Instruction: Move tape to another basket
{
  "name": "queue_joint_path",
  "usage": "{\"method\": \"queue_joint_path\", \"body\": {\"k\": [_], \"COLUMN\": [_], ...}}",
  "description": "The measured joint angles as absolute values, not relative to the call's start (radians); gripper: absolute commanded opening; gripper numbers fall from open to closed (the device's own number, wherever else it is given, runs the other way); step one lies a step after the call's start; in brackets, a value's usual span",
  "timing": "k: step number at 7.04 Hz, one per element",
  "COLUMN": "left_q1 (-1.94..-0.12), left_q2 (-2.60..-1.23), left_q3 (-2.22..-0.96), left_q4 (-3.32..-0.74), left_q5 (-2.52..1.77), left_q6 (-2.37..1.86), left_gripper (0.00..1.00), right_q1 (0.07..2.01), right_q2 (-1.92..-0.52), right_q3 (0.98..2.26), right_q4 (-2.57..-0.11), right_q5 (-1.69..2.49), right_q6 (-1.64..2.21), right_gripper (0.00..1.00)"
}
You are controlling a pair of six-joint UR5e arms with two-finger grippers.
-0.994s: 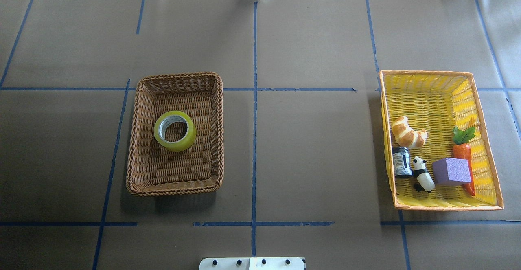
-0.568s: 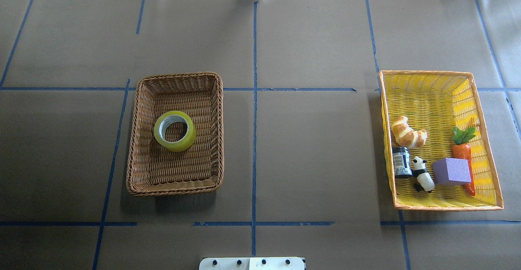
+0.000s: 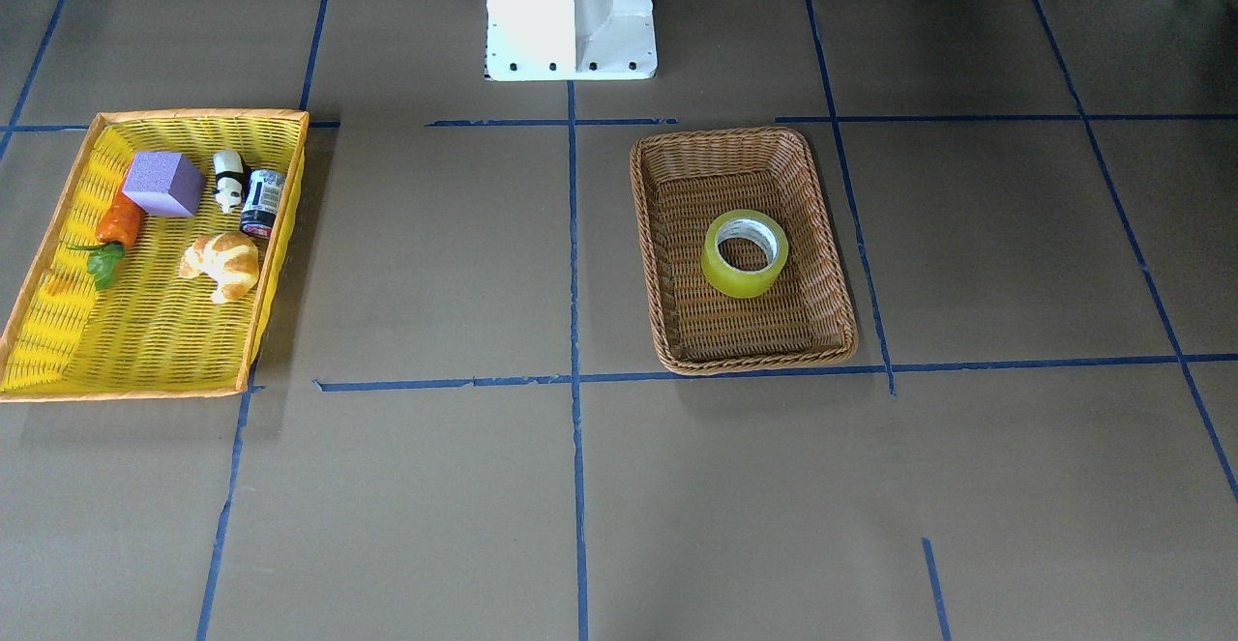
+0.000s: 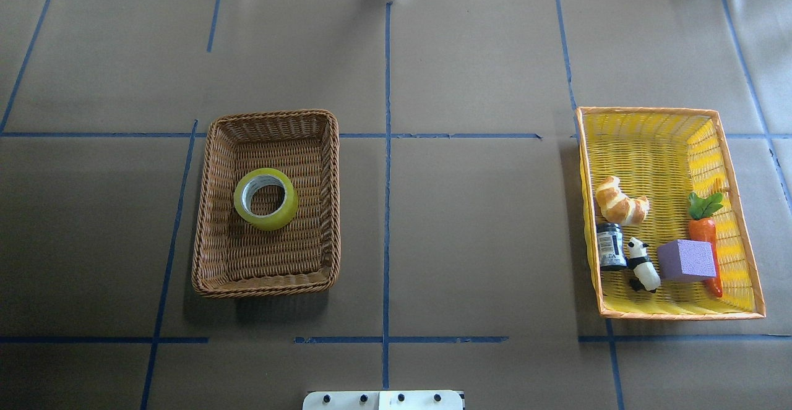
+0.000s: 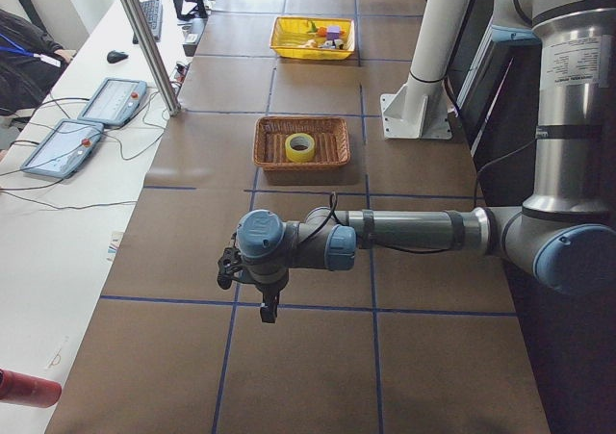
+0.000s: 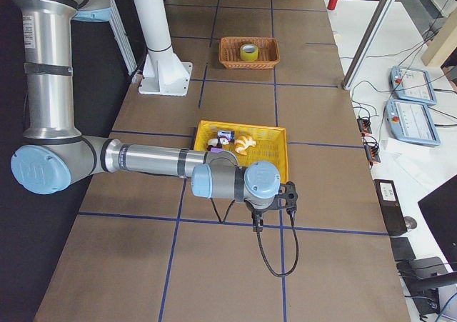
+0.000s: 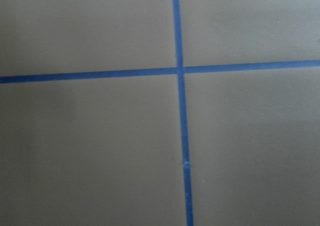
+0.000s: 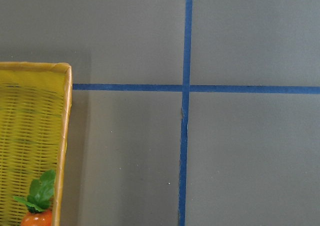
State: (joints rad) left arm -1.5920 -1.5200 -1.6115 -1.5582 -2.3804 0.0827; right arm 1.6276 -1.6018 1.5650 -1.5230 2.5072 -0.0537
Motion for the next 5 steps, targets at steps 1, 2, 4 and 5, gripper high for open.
{"method": "queue_joint_path", "body": {"k": [1, 2, 4, 5], "left_q1": [-1.609, -1.616, -1.618, -1.618], "left_q2": [-1.531, -1.536, -1.532, -1.530], "left_q3": [-1.614, -1.616, -1.615, -1.613], "left_q4": [-1.514, -1.499, -1.497, -1.497], "left_q5": [-2.380, -2.381, -2.383, -2.384], "left_q6": [0.110, 0.121, 0.125, 0.126], "left_gripper": [1.00, 1.00, 1.00, 1.00], "right_q1": [1.628, 1.628, 1.628, 1.628], "right_q2": [-1.602, -1.602, -1.603, -1.603], "right_q3": [1.565, 1.565, 1.565, 1.565], "right_q4": [-1.523, -1.523, -1.523, -1.523], "right_q5": [2.507, 2.507, 2.507, 2.507], "right_q6": [-0.054, -0.054, -0.054, -0.054], "right_gripper": [1.00, 1.00, 1.00, 1.00]}}
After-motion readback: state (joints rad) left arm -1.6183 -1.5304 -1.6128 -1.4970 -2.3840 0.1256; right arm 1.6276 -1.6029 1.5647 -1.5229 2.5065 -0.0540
